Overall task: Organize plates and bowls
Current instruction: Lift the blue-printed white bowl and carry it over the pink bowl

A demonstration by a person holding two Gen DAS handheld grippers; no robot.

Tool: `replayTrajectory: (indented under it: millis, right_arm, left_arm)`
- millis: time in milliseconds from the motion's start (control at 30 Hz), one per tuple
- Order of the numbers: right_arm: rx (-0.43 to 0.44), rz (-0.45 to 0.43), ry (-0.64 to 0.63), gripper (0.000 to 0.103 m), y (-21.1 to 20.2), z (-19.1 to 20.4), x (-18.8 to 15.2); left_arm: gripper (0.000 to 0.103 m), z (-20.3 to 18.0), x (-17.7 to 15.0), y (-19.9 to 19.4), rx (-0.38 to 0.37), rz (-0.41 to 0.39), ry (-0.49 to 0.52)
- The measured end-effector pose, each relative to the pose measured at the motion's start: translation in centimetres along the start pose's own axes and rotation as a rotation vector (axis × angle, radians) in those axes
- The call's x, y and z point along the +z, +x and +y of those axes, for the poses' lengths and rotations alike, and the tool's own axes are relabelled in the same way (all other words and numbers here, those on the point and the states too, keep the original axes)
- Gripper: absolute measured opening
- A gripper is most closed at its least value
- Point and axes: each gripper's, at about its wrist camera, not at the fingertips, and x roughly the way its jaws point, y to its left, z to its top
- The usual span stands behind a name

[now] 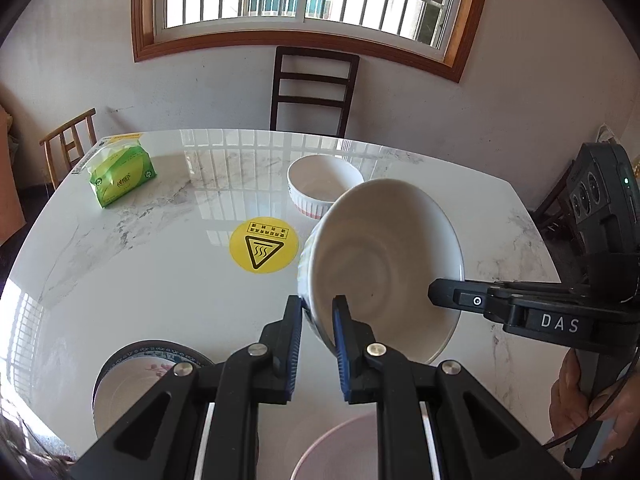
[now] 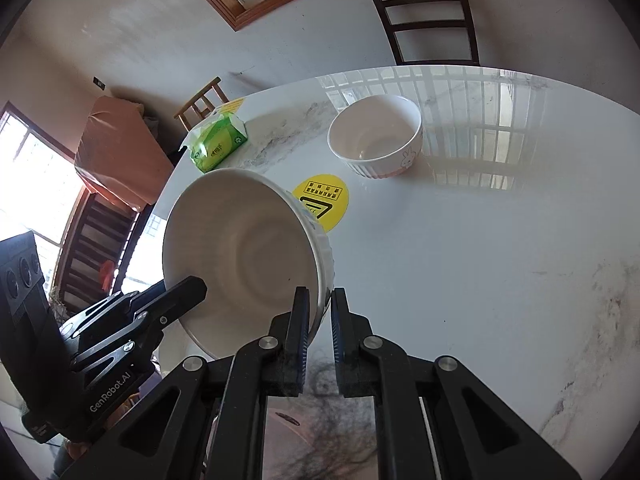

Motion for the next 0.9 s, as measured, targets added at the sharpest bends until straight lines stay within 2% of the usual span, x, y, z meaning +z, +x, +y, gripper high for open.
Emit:
replayTrajectory:
  millis: [267,600,900]
  right_arm:
    - [0.028,-0.021,0.033,0.010,-3.4,0.1,-5.1]
    - [0.041,-0.022,0.047,0.012,-4.9,0.5,-10.7]
    - [0.038,-0.017,0.053,0.012,-5.4,1.1,-14.3]
  left_arm:
    - [0.016,-2.6,-3.4,-4.2,-0.011,-0.035,0.050]
    - [0.016,-3.7,-7.9,-7.0,-0.038,-0.008,0.058]
    - [0.016,-3.5,-11.2,-7.7,-0.041,0.033,0.050]
